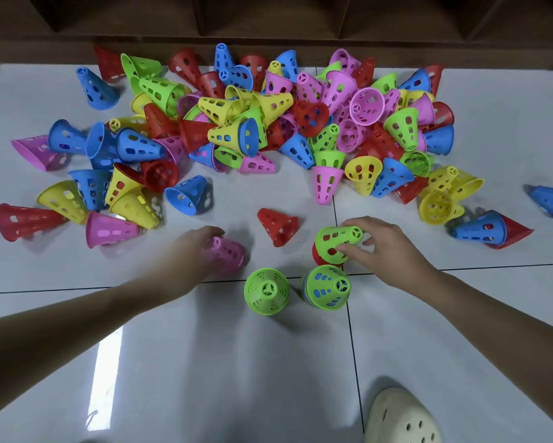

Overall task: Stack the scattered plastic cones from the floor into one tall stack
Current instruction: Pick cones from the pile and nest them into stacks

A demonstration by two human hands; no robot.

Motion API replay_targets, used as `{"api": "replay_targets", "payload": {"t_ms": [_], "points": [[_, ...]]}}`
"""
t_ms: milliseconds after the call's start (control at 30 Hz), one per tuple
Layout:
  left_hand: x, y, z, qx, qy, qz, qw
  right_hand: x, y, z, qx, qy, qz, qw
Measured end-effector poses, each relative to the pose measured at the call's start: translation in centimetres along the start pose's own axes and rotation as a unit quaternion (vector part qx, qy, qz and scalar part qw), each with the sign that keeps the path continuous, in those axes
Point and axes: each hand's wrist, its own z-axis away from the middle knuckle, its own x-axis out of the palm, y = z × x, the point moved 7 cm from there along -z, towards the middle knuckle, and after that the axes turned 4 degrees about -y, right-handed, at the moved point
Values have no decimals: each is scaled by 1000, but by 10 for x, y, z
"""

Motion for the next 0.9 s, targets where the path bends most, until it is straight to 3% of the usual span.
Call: {"api": "replay_targets", "payload": {"t_ms": [267,433,733,900], "points": [[-38,52,45,68,101,136,983,-53,-58,36,-64,80,-93,990],[-49,89,62,140,111,188,966,-66,-85,55,-148,121,-44,981],[-11,108,61,245,15,39,969,-16,-78,65,-201,-14,117,972],[7,102,56,263,-6,13,965,4,-66,64,-205,-52,119,970]]}}
